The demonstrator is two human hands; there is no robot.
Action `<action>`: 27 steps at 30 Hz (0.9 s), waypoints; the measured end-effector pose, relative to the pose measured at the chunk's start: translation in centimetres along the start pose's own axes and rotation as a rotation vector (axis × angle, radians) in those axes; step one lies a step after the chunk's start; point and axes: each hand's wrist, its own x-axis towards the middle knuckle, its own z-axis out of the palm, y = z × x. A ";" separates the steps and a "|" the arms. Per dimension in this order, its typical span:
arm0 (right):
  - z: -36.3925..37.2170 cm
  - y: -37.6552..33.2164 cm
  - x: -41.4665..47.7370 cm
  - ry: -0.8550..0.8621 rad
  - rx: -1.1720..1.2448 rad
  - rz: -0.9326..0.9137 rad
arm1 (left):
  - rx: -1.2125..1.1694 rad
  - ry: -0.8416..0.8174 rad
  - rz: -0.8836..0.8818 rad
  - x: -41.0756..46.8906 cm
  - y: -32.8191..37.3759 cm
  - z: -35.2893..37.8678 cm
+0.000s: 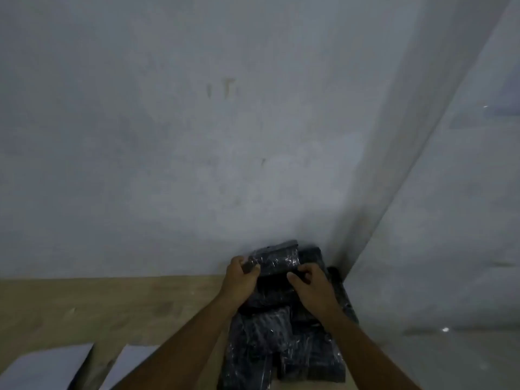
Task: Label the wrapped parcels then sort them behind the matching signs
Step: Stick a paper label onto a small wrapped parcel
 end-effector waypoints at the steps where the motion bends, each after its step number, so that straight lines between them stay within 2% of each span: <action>1: 0.2 -0.1 0.5 0.041 0.007 -0.046 | -0.011 0.025 -0.029 0.3 0.1 0.4; 3: 0.3 -0.2 1.6 0.072 -0.011 -0.061 | -0.020 0.026 -0.091 1.2 0.1 1.0; 6: 0.6 -0.8 2.5 -0.003 0.048 -0.012 | -0.045 0.005 -0.144 1.9 0.1 1.7; 10: 0.3 -0.7 3.3 -0.079 0.083 0.023 | -0.104 0.002 -0.133 1.9 0.2 2.4; 14: -0.2 0.3 2.9 0.001 0.099 0.013 | -0.182 0.060 -0.091 0.1 0.1 2.5; 18: -0.8 0.4 -0.8 0.003 0.096 0.004 | -0.241 0.070 -0.020 -3.4 -1.2 1.8; 22: 0.2 2.3 -5.7 0.003 0.134 -0.011 | -0.183 0.060 0.016 -8.0 -4.0 0.5; 27: 2.3 5.0 -12.9 0.020 0.154 0.043 | -0.124 0.034 -0.013 -14.0 -8.4 -0.8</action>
